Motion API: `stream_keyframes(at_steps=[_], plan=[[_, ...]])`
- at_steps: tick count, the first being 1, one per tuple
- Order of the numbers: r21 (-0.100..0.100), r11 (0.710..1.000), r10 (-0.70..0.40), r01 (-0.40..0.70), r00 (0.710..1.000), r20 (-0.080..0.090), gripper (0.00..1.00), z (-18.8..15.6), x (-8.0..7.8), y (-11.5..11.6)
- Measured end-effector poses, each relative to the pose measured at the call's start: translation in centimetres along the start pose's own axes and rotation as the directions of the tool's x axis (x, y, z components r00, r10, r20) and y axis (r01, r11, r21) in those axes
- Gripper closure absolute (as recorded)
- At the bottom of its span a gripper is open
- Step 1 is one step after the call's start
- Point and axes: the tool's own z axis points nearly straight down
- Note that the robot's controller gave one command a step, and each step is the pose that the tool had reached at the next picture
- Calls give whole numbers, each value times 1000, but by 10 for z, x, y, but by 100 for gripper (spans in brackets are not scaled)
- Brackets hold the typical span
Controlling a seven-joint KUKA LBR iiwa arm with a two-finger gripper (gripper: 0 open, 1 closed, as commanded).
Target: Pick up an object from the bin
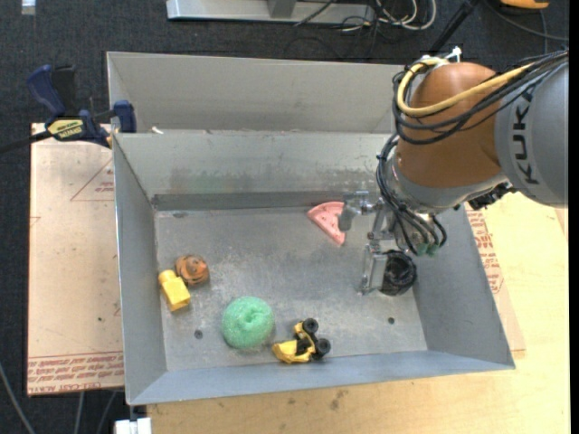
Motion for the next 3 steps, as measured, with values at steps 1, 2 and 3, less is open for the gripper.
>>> stream_keyframes(at_steps=[1, 2, 3], plan=[[-1, 998, -56, 56, 998, 9, 0, 31, 10, -28], [1, 999, -54, 54, 999, -2, 0, 60, -10, -60], [-1, 1000, 28, -28, 1000, 4, 0, 76, -11, -56]])
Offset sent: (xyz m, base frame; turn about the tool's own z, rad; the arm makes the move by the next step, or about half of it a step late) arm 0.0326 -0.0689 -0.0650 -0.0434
